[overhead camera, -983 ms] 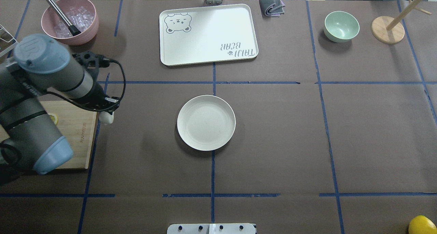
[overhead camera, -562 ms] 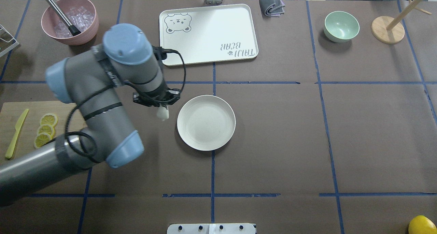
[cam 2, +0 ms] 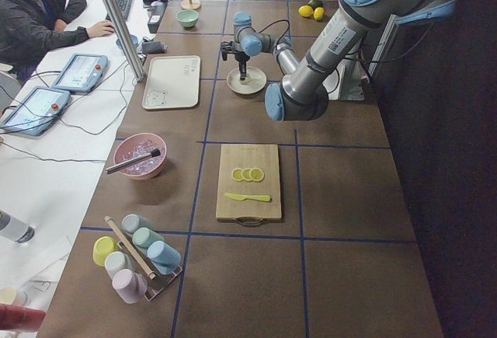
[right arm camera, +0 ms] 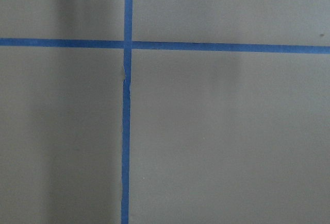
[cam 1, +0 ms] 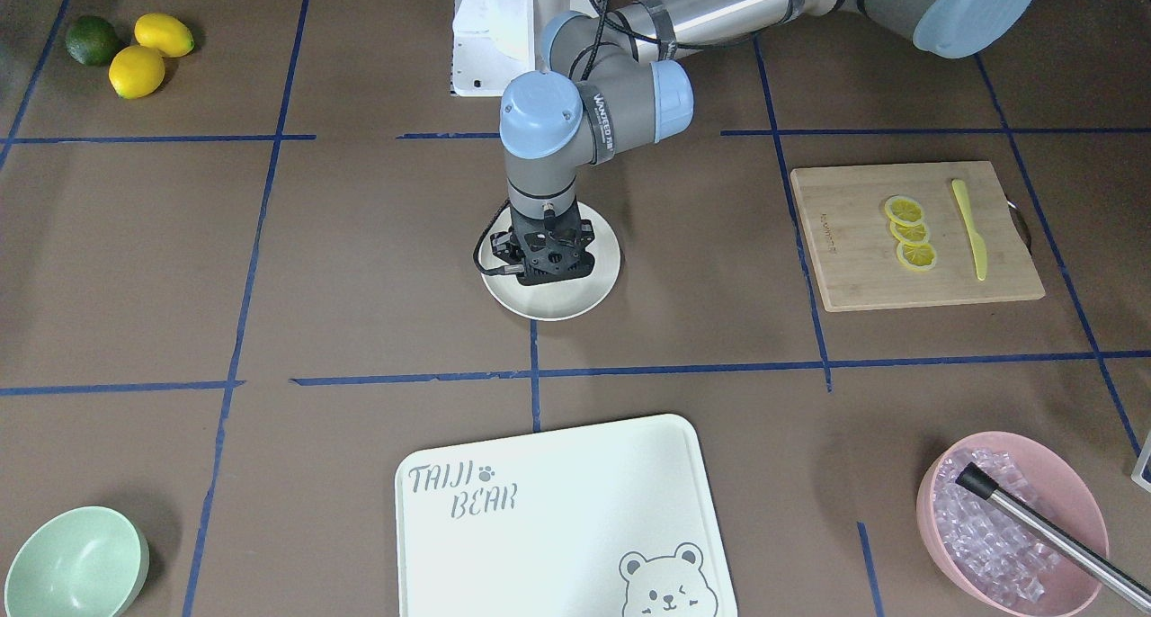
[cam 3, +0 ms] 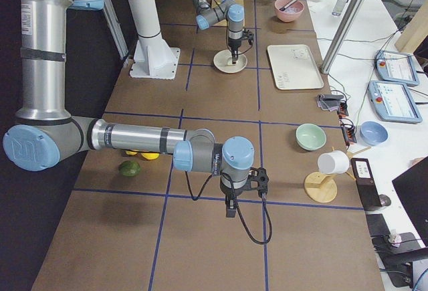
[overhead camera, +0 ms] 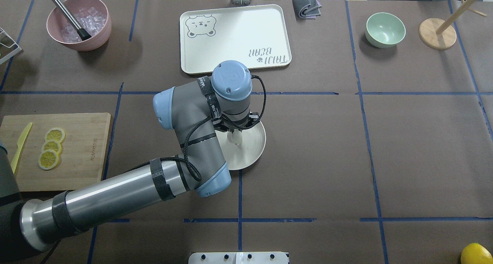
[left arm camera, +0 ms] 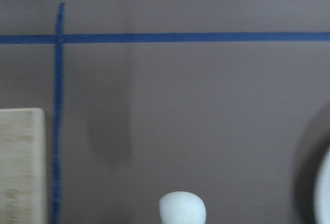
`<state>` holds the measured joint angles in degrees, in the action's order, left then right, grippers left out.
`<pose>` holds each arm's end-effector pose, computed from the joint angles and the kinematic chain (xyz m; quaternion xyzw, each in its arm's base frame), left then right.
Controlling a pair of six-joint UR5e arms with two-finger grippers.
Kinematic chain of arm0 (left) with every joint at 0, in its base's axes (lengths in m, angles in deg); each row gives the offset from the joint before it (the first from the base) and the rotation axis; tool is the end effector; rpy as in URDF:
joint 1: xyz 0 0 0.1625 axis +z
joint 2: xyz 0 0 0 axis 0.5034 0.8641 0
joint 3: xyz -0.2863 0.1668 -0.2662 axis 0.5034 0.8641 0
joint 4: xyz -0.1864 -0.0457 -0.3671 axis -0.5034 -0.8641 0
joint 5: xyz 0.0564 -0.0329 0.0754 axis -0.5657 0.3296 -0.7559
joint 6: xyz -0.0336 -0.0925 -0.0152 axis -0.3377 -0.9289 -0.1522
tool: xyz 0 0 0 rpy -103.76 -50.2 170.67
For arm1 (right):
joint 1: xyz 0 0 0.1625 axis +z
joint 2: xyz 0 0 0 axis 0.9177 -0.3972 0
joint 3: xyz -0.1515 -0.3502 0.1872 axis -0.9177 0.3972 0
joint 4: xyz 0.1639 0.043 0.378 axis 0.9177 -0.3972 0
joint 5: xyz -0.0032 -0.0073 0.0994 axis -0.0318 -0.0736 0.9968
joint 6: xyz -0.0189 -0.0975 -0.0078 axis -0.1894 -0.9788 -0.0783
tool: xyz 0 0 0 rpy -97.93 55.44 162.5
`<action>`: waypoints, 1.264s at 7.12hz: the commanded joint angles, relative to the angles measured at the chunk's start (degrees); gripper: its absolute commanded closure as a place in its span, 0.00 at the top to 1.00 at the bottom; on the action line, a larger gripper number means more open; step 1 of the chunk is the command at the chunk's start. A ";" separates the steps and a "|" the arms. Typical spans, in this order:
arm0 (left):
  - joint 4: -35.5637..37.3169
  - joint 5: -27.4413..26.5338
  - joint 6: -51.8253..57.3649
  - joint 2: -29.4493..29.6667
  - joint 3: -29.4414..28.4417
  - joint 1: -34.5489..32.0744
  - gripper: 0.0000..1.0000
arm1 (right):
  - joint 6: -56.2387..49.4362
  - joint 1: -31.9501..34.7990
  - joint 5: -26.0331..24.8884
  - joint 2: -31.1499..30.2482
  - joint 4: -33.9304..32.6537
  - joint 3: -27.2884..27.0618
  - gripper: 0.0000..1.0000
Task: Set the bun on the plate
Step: 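Carry the bun with the left gripper over the white plate and lower it, then open the left gripper to release the bun onto the plate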
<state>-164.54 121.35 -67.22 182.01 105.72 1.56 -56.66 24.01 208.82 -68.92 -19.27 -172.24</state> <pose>0.6401 -0.4671 0.1745 -0.0099 0.3911 -0.0775 0.9170 0.0725 -0.4517 0.6778 -0.0031 -0.3522 -0.0068 0.9359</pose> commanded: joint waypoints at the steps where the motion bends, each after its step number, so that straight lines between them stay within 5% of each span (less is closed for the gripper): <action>1: -0.26 -0.07 1.21 0.12 -0.48 0.28 0.88 | -0.07 0.00 -0.01 0.13 0.00 0.00 1.00; 2: 0.00 -0.07 1.22 0.12 -0.04 0.28 1.00 | 0.02 0.00 -0.01 0.13 0.00 0.00 1.00; 5: 3.76 1.59 4.80 -0.49 4.51 -1.29 1.00 | 0.02 0.00 0.17 0.13 0.00 -0.09 1.00; 9: 12.99 8.10 32.69 -20.41 27.94 -13.73 1.00 | -0.33 0.00 0.34 -0.22 0.00 -0.09 1.00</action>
<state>-154.33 128.71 -44.44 167.85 126.24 -7.06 -56.88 24.01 209.09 -68.93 -19.27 -172.31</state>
